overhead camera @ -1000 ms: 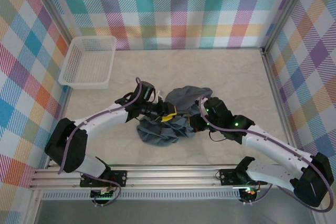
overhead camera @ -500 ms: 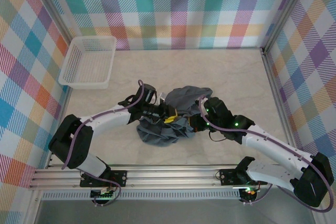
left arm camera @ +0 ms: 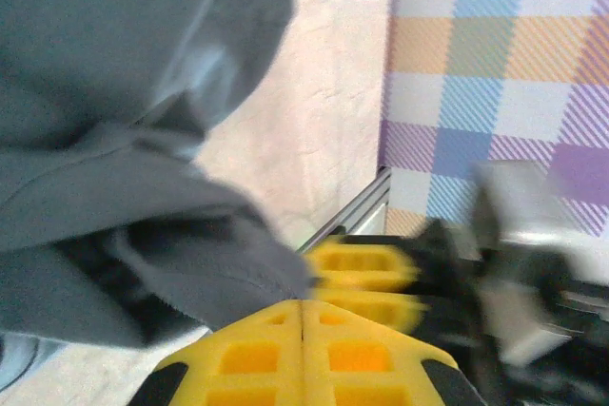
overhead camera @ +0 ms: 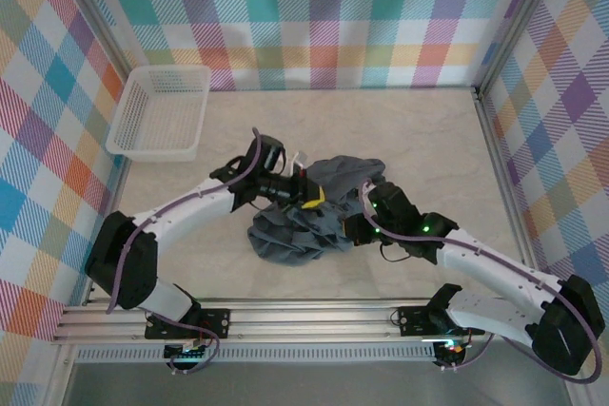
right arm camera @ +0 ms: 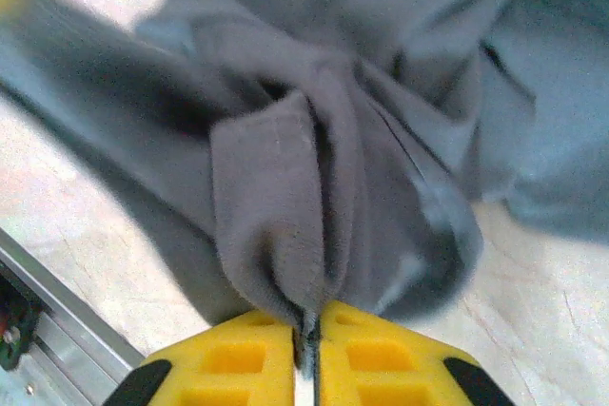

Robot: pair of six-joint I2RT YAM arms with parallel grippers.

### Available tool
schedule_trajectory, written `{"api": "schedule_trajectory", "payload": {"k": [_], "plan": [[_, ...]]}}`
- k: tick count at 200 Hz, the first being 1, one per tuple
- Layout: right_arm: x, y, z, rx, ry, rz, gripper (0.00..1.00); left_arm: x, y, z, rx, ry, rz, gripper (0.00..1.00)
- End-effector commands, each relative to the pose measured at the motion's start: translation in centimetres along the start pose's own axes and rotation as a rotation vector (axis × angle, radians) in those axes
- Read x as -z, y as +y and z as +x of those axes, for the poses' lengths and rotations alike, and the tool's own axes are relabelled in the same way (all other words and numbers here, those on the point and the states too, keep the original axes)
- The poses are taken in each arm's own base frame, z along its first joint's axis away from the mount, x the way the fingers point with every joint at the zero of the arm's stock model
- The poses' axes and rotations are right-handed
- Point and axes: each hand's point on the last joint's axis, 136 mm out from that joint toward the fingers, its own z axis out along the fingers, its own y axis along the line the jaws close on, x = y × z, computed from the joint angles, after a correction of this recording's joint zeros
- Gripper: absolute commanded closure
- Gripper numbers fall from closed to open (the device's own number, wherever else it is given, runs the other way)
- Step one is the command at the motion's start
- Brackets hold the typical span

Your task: Fold the inside-out t-shirt

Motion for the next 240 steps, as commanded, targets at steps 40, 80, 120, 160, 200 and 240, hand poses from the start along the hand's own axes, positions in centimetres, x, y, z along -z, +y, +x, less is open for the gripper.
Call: {"api": "schedule_trajectory", "payload": {"k": [40, 80, 120, 160, 200, 240], "plan": [[3.3, 2.0, -3.6, 0.134, -0.118, -0.024, 0.47, 4.2, -1.8, 2.2, -0.353, 0.058, -0.180, 1.00], [6.1, 4.2, -7.6, 0.341, -0.248, -0.030, 0.28, 4.9, -3.1, 2.6, -0.424, 0.045, -0.151, 1.00], [5.2, 5.1, -10.0, 0.447, -0.168, -0.008, 0.09, 4.0, -3.2, 5.2, -0.472, 0.153, -0.126, 1.00], [-0.9, 3.3, -6.8, 0.186, 0.105, -0.034, 0.11, 3.5, 0.0, 7.2, -0.431, 0.172, -0.201, 1.00], [-2.7, 3.0, -3.3, -0.036, 0.251, -0.066, 0.77, 2.3, 3.7, 9.3, -0.324, 0.198, -0.268, 1.00], [0.2, 3.0, -2.9, -0.023, 0.177, -0.079, 1.00, 1.0, 9.9, 13.7, -0.274, 0.316, -0.427, 0.90]]}}
